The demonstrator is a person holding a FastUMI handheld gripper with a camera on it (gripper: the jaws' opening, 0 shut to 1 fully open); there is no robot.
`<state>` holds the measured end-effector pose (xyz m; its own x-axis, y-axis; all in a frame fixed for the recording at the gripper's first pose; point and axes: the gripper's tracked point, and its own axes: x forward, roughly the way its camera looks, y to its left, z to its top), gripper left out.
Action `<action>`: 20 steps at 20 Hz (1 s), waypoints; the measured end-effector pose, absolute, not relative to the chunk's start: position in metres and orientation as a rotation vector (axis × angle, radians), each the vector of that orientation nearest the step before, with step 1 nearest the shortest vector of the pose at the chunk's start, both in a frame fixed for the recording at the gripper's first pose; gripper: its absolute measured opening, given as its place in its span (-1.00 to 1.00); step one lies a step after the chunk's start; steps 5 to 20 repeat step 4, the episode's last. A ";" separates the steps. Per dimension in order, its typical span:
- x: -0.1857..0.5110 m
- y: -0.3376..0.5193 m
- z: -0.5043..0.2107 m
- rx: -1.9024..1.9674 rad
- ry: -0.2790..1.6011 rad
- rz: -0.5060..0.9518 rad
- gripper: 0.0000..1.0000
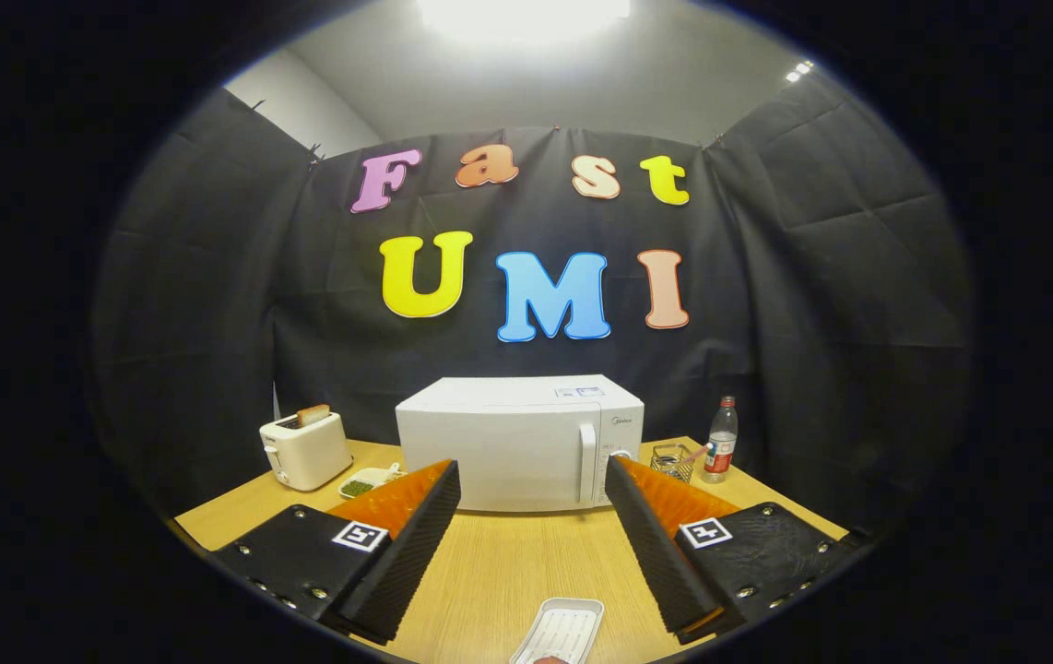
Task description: Open the microwave, put the food inside, and close the microwave door.
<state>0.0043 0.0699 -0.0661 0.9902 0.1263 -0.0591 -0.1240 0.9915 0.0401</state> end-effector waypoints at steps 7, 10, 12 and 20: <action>-0.005 0.065 -0.064 0.033 0.058 0.117 0.98; -0.005 0.065 -0.064 0.033 0.058 0.117 0.98; -0.005 0.065 -0.064 0.033 0.058 0.117 0.98; -0.005 0.065 -0.064 0.033 0.058 0.117 0.98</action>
